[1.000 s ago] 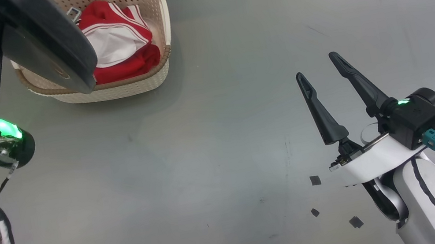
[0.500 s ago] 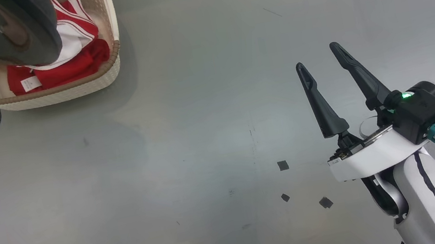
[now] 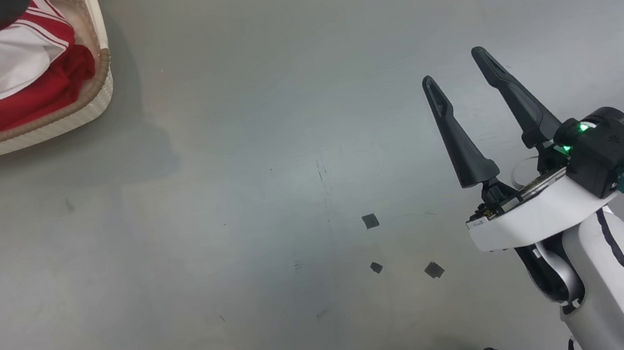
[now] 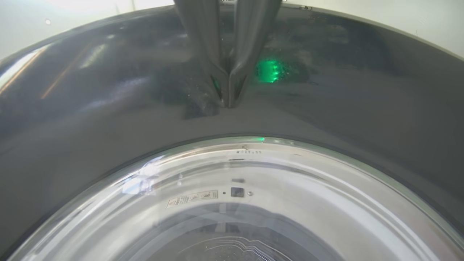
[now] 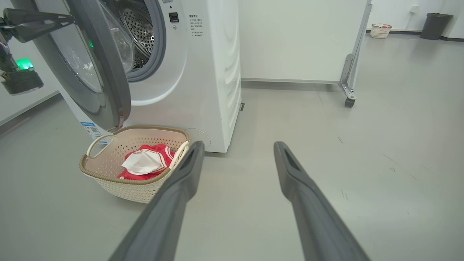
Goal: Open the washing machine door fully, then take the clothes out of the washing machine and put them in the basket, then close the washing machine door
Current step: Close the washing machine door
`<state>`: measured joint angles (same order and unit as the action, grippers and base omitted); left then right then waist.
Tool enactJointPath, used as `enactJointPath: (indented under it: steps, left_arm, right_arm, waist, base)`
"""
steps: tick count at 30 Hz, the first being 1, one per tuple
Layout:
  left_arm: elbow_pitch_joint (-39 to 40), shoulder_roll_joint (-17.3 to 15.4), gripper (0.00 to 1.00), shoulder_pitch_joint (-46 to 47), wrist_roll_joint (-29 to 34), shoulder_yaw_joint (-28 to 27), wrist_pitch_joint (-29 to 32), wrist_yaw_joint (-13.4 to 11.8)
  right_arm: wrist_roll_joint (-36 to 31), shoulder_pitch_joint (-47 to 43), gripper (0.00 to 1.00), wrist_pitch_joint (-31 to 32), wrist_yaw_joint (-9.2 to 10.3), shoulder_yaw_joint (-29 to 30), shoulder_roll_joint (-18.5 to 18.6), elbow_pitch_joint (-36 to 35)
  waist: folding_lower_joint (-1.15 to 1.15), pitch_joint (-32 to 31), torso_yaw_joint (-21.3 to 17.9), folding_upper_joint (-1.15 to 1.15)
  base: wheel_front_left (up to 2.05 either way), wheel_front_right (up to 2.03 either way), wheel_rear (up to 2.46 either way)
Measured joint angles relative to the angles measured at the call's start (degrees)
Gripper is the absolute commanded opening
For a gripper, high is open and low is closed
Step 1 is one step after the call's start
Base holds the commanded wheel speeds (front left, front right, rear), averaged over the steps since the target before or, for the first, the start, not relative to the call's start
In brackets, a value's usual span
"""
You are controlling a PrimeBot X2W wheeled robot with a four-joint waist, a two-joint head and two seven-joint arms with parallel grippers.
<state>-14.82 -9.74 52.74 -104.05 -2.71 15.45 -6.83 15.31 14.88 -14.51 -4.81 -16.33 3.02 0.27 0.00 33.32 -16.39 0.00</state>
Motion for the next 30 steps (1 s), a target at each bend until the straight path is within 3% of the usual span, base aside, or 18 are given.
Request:
enactJointPath:
  steps: [19, 30]
  left_arm:
    - [-6.02, 0.90, 0.00, 6.95, 2.46, 0.46, -2.66, 0.22]
    - [-11.26, 1.89, 0.00, 4.38, 2.81, 2.89, -0.30, 5.78]
  right_arm:
    - [2.76, 0.37, 1.00, 0.00, 2.03, -0.22, -0.32, -0.82]
    - [1.20, 0.92, 1.00, 0.00, 2.40, 1.47, -0.32, -0.21]
  waist:
    - [0.00, 1.74, -3.56, 0.00]
    - [0.00, -0.83, -0.10, 0.00]
  base:
    - [0.00, 0.00, 0.00]
    - [0.00, 0.00, 0.00]
